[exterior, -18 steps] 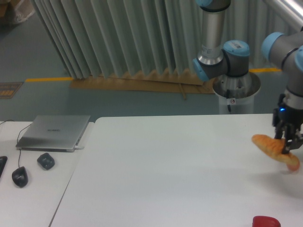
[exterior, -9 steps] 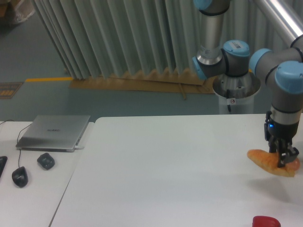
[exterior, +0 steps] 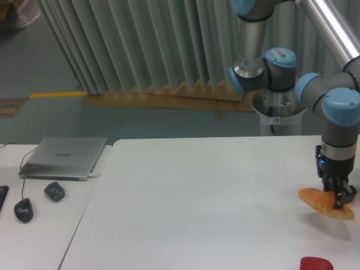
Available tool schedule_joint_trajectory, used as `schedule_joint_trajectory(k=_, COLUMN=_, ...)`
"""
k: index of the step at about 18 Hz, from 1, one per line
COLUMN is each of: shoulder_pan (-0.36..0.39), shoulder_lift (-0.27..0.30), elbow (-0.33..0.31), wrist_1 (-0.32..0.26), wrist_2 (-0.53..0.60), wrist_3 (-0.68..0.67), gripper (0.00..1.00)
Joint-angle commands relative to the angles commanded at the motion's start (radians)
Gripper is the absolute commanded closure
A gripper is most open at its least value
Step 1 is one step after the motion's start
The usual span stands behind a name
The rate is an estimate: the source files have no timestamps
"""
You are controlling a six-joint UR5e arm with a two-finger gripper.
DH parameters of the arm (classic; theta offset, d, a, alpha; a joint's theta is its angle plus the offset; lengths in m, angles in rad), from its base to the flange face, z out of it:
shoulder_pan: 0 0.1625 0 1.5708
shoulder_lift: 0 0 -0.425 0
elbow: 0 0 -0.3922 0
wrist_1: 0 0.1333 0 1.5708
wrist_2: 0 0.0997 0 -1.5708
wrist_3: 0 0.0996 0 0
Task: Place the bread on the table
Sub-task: 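Set the bread loaf on the table and open the gripper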
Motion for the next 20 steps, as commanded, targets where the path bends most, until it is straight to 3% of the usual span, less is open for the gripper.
schedule_joint_trajectory(k=1, shoulder_pan=0.0, shoulder_lift=0.002, elbow=0.0, wrist_1=0.0, wrist_2=0.0, wrist_3=0.0, gripper=0.35)
schedule_joint_trajectory(k=2, shoulder_pan=0.002, shoulder_lift=0.002, elbow=0.0, wrist_1=0.002, wrist_2=0.0, wrist_3=0.006, gripper=0.0)
schedule_joint_trajectory(k=20, shoulder_pan=0.0, shoulder_lift=0.055, elbow=0.006, wrist_1=-0.005, wrist_2=0.06, wrist_3=0.012, gripper=0.0)
